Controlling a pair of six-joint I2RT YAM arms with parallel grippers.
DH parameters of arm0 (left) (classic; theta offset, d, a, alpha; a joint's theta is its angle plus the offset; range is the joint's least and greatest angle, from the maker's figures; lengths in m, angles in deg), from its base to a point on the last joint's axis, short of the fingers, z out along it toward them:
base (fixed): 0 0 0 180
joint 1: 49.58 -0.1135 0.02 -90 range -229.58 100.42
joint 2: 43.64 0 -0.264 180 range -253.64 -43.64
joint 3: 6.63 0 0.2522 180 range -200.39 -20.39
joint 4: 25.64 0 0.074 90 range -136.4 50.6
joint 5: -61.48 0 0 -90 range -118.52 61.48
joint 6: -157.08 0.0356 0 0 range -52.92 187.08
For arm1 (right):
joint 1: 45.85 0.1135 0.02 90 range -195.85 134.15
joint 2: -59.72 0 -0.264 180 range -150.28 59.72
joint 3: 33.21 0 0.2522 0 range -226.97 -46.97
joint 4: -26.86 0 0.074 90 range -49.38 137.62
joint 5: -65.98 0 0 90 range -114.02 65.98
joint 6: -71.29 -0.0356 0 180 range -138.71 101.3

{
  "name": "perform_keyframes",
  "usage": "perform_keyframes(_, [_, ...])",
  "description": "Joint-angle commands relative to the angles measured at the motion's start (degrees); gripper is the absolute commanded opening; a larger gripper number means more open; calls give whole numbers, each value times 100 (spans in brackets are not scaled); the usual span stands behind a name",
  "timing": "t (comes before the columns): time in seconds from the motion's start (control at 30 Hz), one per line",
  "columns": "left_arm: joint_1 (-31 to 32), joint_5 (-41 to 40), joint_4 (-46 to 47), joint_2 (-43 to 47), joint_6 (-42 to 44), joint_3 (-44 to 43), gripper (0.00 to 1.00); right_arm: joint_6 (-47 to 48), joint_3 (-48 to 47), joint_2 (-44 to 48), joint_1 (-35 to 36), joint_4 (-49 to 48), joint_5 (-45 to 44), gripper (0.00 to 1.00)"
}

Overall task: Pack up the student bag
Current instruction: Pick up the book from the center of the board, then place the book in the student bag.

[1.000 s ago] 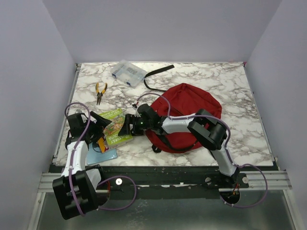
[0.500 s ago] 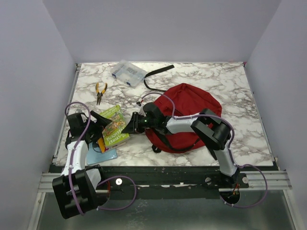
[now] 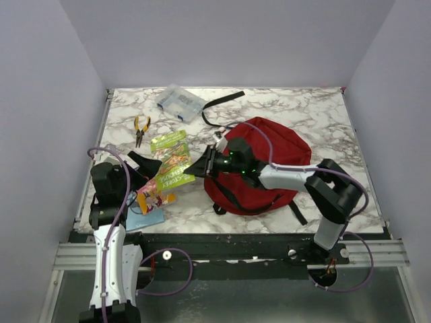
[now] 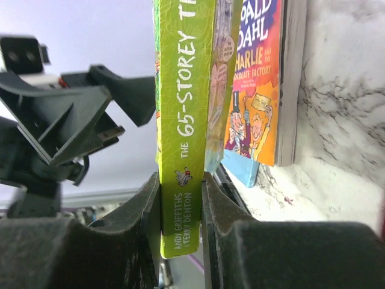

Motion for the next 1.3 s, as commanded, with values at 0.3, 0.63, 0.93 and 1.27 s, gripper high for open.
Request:
perform_keyframes(0.3, [2736,219,2457,461,-3260,535,96,-1990,2201,1982,-665,-2626,-1605,1])
perform_keyframes(0.63, [5171,-2386,3863,-324,-3425,570,98,-2874,2858,2470,-650,-3665,-2157,1])
perform_keyframes(0.93, [6125,-4404,5063,-1351,-3302,401,98,-3071,3303,2809,-594,-3978,-2506,1])
perform_keyframes(1.27, [6367,-5422,6339,-2236,-3330,274,92,-3111,3511,3196,-524,-3452,-3008,1])
